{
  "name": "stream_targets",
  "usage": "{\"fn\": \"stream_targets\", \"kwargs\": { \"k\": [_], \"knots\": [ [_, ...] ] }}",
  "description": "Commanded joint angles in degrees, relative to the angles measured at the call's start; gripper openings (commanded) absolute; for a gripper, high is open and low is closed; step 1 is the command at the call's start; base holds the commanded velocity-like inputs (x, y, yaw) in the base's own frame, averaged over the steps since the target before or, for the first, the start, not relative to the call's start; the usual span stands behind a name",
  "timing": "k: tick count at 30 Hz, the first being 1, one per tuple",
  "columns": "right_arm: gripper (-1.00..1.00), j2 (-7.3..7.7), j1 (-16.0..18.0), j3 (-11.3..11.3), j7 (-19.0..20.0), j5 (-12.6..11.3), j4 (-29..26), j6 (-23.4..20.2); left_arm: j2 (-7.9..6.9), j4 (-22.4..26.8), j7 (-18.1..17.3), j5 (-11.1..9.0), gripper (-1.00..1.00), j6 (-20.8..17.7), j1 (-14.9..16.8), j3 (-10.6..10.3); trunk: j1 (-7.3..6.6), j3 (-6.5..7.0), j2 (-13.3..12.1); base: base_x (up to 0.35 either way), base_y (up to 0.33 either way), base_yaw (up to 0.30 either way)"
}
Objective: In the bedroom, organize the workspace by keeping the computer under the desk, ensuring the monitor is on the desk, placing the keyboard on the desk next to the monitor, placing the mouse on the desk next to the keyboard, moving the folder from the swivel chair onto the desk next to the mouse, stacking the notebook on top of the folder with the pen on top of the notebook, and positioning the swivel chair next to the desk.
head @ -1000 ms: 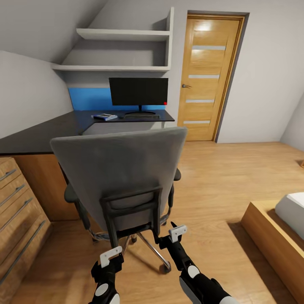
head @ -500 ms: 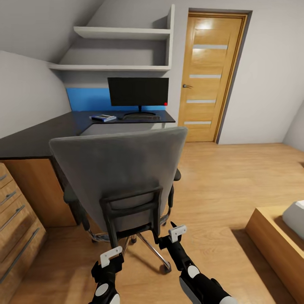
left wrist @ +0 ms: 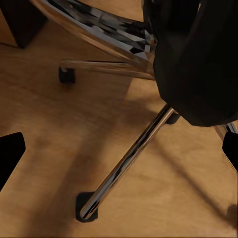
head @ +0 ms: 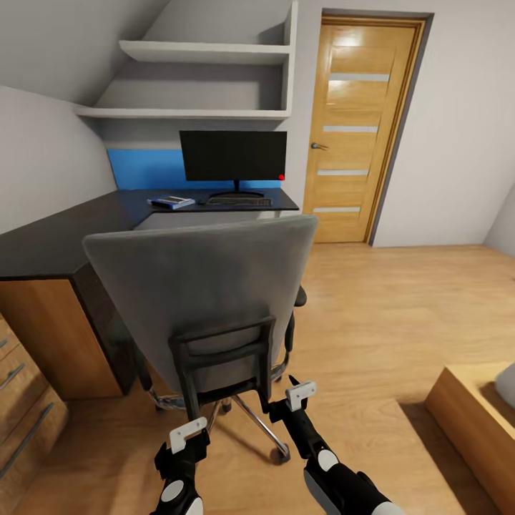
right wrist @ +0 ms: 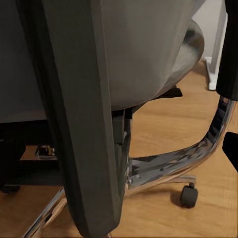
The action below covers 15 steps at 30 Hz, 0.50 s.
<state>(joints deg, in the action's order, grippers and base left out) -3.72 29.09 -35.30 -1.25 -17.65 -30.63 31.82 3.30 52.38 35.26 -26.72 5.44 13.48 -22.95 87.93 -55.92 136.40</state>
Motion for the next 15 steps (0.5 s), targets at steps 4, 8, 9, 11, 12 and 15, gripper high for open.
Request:
{"fn": "stream_targets", "kwargs": {
  "k": [4, 8, 9, 11, 12, 15],
  "knots": [
    [1.00, 0.11, 0.09, -0.21, -0.25, -1.07, 0.08, 0.31, -0.05, 0.00, 0.34, -0.44, 1.00, 0.53, 0.05, -0.17, 0.01, -0.05, 0.02, 0.253, 0.000, 0.000],
    [1.00, 0.11, 0.09, -0.21, -0.16, -1.07, 0.09, 0.34, -0.06, -0.02, 0.34, -0.44, 1.00, 0.52, 0.05, -0.17, 0.01, -0.05, 0.02, 0.303, 0.000, 0.000],
    [1.00, 0.11, 0.09, -0.21, -0.13, -1.07, 0.07, 0.34, -0.06, -0.01, 0.34, -0.44, 1.00, 0.53, 0.05, -0.17, 0.01, -0.05, 0.02, 0.315, 0.000, 0.000],
    [1.00, 0.12, 0.09, -0.21, -0.10, -1.07, 0.07, 0.34, -0.08, -0.02, 0.34, -0.44, 1.00, 0.53, 0.05, -0.17, 0.01, -0.05, 0.02, 0.317, 0.000, 0.000],
    [1.00, 0.13, 0.09, -0.19, -0.07, -1.07, 0.06, 0.33, -0.07, -0.02, 0.34, -0.44, 1.00, 0.53, 0.05, -0.17, 0.01, -0.05, 0.02, 0.318, 0.000, 0.000],
    [1.00, 0.23, 0.09, -0.16, 0.61, -1.07, 0.05, 0.15, -0.06, 0.00, 0.34, -0.44, 1.00, 0.53, 0.05, -0.17, 0.01, -0.05, 0.02, 0.319, 0.000, 0.000]
  ]
}}
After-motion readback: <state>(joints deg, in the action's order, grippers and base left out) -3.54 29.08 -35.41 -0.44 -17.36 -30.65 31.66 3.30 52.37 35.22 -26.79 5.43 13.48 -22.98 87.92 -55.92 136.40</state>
